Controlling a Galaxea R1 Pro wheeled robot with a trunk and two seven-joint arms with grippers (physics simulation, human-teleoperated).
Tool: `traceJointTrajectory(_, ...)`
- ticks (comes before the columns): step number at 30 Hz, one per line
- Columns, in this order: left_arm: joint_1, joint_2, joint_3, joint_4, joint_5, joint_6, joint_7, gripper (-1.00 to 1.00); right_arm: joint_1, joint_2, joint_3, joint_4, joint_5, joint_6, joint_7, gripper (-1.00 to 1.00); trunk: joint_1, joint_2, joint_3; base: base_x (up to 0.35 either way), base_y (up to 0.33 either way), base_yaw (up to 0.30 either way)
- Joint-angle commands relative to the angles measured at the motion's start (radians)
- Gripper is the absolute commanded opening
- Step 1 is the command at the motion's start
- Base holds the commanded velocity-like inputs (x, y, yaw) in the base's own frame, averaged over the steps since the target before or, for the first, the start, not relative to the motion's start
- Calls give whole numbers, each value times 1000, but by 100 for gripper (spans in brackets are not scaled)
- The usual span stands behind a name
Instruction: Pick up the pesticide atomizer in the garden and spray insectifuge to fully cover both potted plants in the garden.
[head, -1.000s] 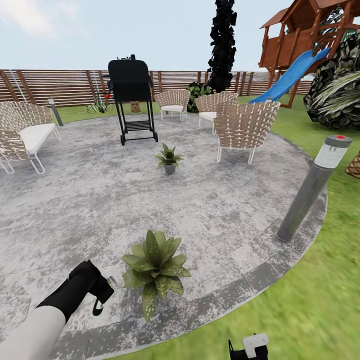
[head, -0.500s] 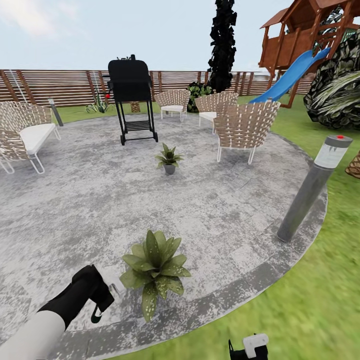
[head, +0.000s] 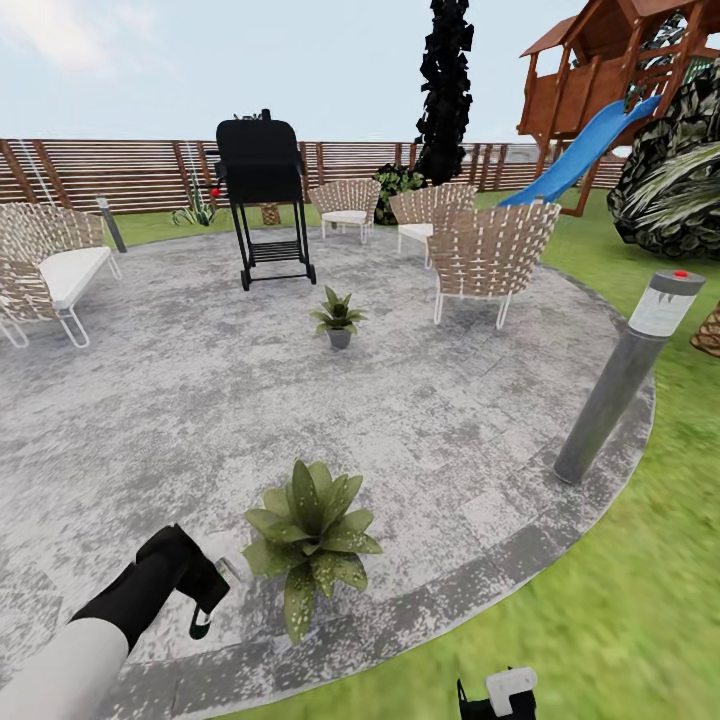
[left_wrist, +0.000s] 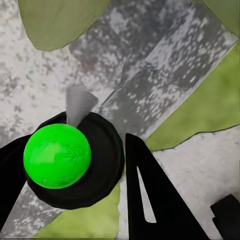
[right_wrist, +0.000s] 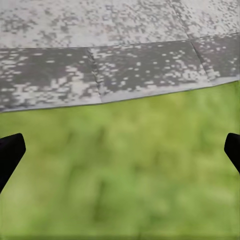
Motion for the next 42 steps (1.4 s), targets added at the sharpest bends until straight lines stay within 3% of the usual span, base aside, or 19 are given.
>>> traceJointTrajectory(1, 1, 3, -5, 3, -4, 3, -7, -100, -1, 0, 6, 1, 7, 0, -10, 100, 0, 0, -1, 0, 0, 0)
traceJointTrajectory(3, 2, -6, -32, 16, -3, 3, -9, -100, -1, 0, 6, 1, 7, 0, -10, 100, 0, 0, -1, 0, 0, 0)
traceJointTrajectory(5, 3, -7, -111, 19, -4, 4, -9, -100, -1, 0, 6, 1, 7, 0, -10, 100, 0, 0, -1, 0, 0, 0)
traceJointTrajectory(7, 2, -7, -216, 20, -4, 5, -10, -100, -1, 0, 6, 1, 7, 0, -10, 100, 0, 0, -1, 0, 0, 0)
traceJointTrajectory(8, 2, -7, -287, 21, -4, 7, -10, -100, -1, 0, 6, 1, 7, 0, -10, 100, 0, 0, -1, 0, 0, 0)
traceJointTrajectory(10, 1, -6, -381, 23, -3, 7, -9, -100, -1, 0, 6, 1, 6, 0, -10, 100, 0, 0, -1, 0, 0, 0)
traceJointTrajectory(12, -1, 1, -410, 23, 2, 12, -11, -100, -1, 0, 6, 1, 7, 0, -10, 100, 0, 0, -1, 0, 0, 0)
traceJointTrajectory(13, -2, 4, -400, 23, 3, 13, -11, -100, -1, 0, 6, 1, 7, 0, -10, 100, 0, 0, -1, 0, 0, 0)
traceJointTrajectory(14, -3, 10, -366, 23, 4, 13, -12, -100, -1, 0, 6, 1, 7, 0, -10, 100, 0, 0, -1, 0, 0, 0)
traceJointTrajectory(16, -3, 22, -264, 20, 4, 11, -13, -100, -1, 0, 6, 1, 7, 0, -10, 100, 0, 0, -1, 0, 0, 0)
traceJointTrajectory(17, -2, 25, -158, 14, 3, 9, -13, -100, -1, 0, 6, 1, 6, 0, -10, 100, 0, 0, -1, 0, 0, 0)
traceJointTrajectory(18, -2, 24, -85, 11, -2, 7, -12, -100, 0, 0, 6, 0, 6, 0, -10, 100, 0, 0, -1, 0, 0, 0)
traceJointTrajectory(19, -2, 23, -40, 9, -5, 6, -11, -100, -1, 0, 6, 0, 6, 0, -10, 100, 0, 0, -1, 0, 0, 0)
traceJointTrajectory(20, -2, 22, -17, 8, -6, 6, -9, -100, -1, 0, 6, 0, 6, 0, -10, 100, 0, 0, -1, 0, 0, 0)
traceJointTrajectory(24, -2, 19, 8, 6, -8, 7, -3, -100, -1, 1, 6, -1, 5, 0, -10, 100, 0, 0, -1, 0, 73, 0)
traceJointTrajectory(36, 0, 11, -1, 7, -12, 5, 15, -100, -1, 0, 5, -1, 4, -2, -12, 100, 0, 0, -1, -167, 248, -106)
traceJointTrajectory(42, 0, 11, 2, 7, -11, 5, 102, -100, -1, 0, 5, 0, 4, -2, -12, 100, 0, 0, -1, 28, 331, -265)
